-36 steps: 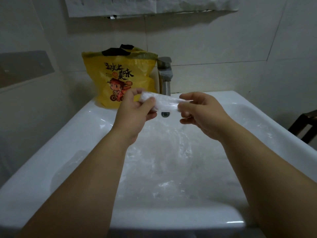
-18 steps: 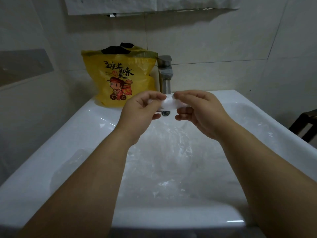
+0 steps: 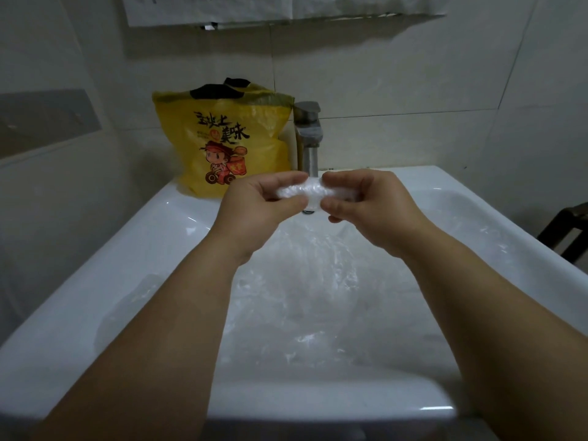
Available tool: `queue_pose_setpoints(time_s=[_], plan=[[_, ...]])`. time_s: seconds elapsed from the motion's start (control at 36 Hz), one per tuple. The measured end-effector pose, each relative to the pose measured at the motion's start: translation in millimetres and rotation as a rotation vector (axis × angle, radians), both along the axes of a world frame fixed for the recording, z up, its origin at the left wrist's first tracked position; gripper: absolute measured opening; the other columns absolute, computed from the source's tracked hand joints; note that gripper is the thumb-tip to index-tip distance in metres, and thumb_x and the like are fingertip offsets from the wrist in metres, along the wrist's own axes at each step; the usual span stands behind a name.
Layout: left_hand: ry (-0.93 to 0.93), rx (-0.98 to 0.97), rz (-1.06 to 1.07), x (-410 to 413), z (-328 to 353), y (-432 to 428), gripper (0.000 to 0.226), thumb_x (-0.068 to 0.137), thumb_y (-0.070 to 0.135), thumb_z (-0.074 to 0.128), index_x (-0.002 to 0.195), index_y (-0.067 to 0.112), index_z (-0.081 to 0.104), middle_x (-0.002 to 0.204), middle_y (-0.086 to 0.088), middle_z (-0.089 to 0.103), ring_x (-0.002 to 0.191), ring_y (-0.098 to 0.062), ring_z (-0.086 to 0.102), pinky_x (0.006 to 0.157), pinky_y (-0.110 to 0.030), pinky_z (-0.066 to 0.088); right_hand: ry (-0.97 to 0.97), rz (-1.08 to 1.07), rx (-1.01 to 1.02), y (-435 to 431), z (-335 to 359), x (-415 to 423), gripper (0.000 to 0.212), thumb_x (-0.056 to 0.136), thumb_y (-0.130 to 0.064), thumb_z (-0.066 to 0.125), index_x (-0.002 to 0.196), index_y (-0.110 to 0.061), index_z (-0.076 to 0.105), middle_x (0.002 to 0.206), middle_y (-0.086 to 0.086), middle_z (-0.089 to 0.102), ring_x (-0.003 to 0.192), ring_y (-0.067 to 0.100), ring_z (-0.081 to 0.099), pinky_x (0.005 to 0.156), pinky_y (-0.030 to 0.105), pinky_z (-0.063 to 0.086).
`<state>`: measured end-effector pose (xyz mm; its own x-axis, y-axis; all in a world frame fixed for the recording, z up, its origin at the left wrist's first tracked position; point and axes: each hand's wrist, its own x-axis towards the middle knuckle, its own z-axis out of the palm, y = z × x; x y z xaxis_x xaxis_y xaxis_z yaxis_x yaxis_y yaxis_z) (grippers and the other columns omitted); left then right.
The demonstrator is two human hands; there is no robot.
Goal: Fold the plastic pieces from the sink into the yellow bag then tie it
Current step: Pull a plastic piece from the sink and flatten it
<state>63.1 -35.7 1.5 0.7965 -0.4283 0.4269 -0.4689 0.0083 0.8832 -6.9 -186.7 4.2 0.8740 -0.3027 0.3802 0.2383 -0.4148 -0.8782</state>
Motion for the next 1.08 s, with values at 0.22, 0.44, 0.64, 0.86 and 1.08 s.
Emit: queue_pose_setpoints(time_s=[0.22, 0.44, 0.64, 0.86, 1.08], plan=[[-0.205, 0.197, 0.123, 4, -7, 0, 0.038, 0.086, 0.017, 0.073, 0.123, 0.020, 0.066, 0.097, 0.015, 0.065, 0.081, 0.012, 0.059, 0.073, -0.002, 0.045, -0.016, -0.083, -0.307, 0, -7, 4, 0.043, 0.092, -0.012, 0.061, 0.135, -0.011, 0.054, 0.106, -0.008, 0.057, 0.070, -0.005, 0.055, 0.071, 0.007, 0.049], [-0.445, 0.334, 0.238, 6, -8, -2, 0.011, 0.094, 0.027, 0.060, 0.104, 0.025, 0.065, 0.095, 0.011, 0.048, 0.086, -0.001, 0.046, 0.067, -0.003, 0.033, -0.054, -0.174, -0.657, -6, -7, 10, 0.027, 0.098, -0.026, 0.052, 0.115, -0.013, 0.069, 0.076, -0.013, 0.049, 0.063, 0.001, 0.043, 0.062, 0.014, 0.033], [-0.196, 0.229, 0.060, 9, -5, 2, 0.006, 0.093, 0.023, 0.062, 0.090, 0.029, 0.062, 0.095, 0.003, 0.061, 0.088, -0.016, 0.060, 0.078, -0.022, 0.052, 0.009, -0.127, -0.669, -10, -4, 8, 0.027, 0.097, -0.032, 0.051, 0.072, -0.024, 0.057, 0.066, -0.008, 0.046, 0.060, 0.007, 0.042, 0.054, 0.011, 0.029], [0.151, -0.131, -0.075, 16, -1, 7, 0.008, 0.089, 0.007, 0.065, 0.087, 0.015, 0.064, 0.071, 0.007, 0.068, 0.068, -0.004, 0.065, 0.067, -0.019, 0.054, 0.157, 0.087, -0.246, -2, 1, -3, 0.018, 0.100, -0.028, 0.047, 0.091, -0.022, 0.061, 0.077, -0.003, 0.063, 0.069, 0.010, 0.059, 0.065, 0.020, 0.053], [0.473, -0.316, -0.252, 3, 0, -8, 0.033, 0.080, 0.034, 0.063, 0.109, 0.018, 0.057, 0.100, 0.000, 0.068, 0.096, -0.012, 0.066, 0.083, -0.028, 0.053, 0.157, 0.140, 0.113, 6, -1, 0, 0.024, 0.096, -0.025, 0.054, 0.083, -0.009, 0.065, 0.068, 0.003, 0.063, 0.059, 0.010, 0.060, 0.063, 0.025, 0.057]])
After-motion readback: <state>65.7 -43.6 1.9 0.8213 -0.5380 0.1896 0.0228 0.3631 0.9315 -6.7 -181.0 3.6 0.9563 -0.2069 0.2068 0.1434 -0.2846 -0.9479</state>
